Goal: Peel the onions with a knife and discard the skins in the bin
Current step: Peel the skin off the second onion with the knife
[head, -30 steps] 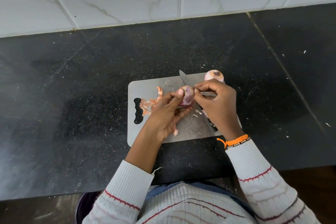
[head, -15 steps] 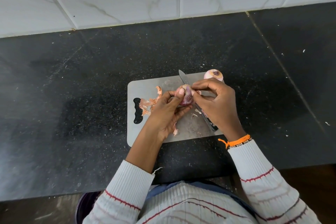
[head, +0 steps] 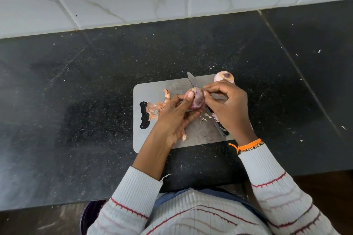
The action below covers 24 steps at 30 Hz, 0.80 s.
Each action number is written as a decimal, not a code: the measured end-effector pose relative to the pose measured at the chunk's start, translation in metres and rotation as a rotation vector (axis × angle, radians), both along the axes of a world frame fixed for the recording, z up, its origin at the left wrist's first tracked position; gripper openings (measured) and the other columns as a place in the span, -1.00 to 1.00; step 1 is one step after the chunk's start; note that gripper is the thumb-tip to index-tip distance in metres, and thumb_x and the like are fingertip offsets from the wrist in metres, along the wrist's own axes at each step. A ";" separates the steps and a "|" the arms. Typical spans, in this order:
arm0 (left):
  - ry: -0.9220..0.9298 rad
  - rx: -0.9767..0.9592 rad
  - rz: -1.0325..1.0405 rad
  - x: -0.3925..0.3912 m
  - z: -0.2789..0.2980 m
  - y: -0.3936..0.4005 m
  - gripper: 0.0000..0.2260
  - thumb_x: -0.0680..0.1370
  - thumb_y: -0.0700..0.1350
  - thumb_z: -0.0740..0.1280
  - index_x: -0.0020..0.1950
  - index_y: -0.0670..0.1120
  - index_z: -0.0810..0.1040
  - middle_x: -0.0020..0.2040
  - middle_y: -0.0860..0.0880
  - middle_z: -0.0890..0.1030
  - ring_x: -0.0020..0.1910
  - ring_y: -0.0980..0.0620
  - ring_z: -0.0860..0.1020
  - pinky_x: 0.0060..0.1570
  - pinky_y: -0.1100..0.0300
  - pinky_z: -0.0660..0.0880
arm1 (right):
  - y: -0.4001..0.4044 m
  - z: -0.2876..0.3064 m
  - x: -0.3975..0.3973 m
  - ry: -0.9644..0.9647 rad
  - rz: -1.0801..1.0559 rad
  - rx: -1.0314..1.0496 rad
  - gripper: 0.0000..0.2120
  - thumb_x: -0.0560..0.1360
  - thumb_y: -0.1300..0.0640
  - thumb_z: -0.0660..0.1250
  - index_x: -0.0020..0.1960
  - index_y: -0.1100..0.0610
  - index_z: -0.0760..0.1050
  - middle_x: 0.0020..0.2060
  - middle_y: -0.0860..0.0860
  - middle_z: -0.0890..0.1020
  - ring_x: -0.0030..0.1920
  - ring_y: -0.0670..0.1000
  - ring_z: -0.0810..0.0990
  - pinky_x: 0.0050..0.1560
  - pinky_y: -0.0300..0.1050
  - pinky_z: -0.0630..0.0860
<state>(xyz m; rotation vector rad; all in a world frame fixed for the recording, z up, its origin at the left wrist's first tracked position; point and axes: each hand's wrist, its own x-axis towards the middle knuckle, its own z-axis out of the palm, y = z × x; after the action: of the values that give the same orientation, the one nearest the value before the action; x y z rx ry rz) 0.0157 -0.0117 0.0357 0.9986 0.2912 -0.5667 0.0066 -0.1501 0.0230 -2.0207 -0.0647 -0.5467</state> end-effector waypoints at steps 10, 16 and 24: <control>-0.025 0.007 0.018 0.000 -0.001 0.000 -0.87 0.54 -0.11 0.27 -0.04 -0.18 0.47 -0.16 -0.10 0.62 -0.22 0.08 0.65 -0.10 0.24 0.61 | 0.004 0.003 -0.002 0.001 0.025 0.028 -0.91 0.41 0.21 0.44 -0.12 0.23 0.61 -0.18 0.02 0.63 -0.10 -0.06 0.62 -0.10 -0.29 0.58; -0.028 0.012 0.011 -0.001 0.000 -0.001 -0.87 0.54 -0.11 0.26 -0.04 -0.18 0.46 -0.14 -0.10 0.62 -0.24 0.09 0.65 -0.06 0.22 0.59 | 0.002 0.001 0.000 0.005 0.042 0.054 -0.95 0.41 0.27 0.42 -0.13 0.24 0.61 -0.16 0.07 0.64 -0.10 -0.06 0.62 -0.14 -0.33 0.57; -0.001 0.006 0.021 0.000 -0.001 0.000 -0.82 0.53 -0.10 0.28 0.04 -0.19 0.47 -0.14 -0.11 0.63 -0.25 0.08 0.65 -0.05 0.19 0.57 | -0.002 -0.005 0.000 0.130 0.027 0.184 -0.84 0.52 0.15 0.29 -0.02 0.21 0.60 -0.14 0.05 0.67 -0.07 -0.03 0.65 -0.02 -0.01 0.61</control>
<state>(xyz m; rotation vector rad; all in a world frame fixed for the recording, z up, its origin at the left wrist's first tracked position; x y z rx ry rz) 0.0160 -0.0120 0.0351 1.0007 0.3026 -0.5472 0.0062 -0.1520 0.0179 -1.8679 0.0356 -0.3884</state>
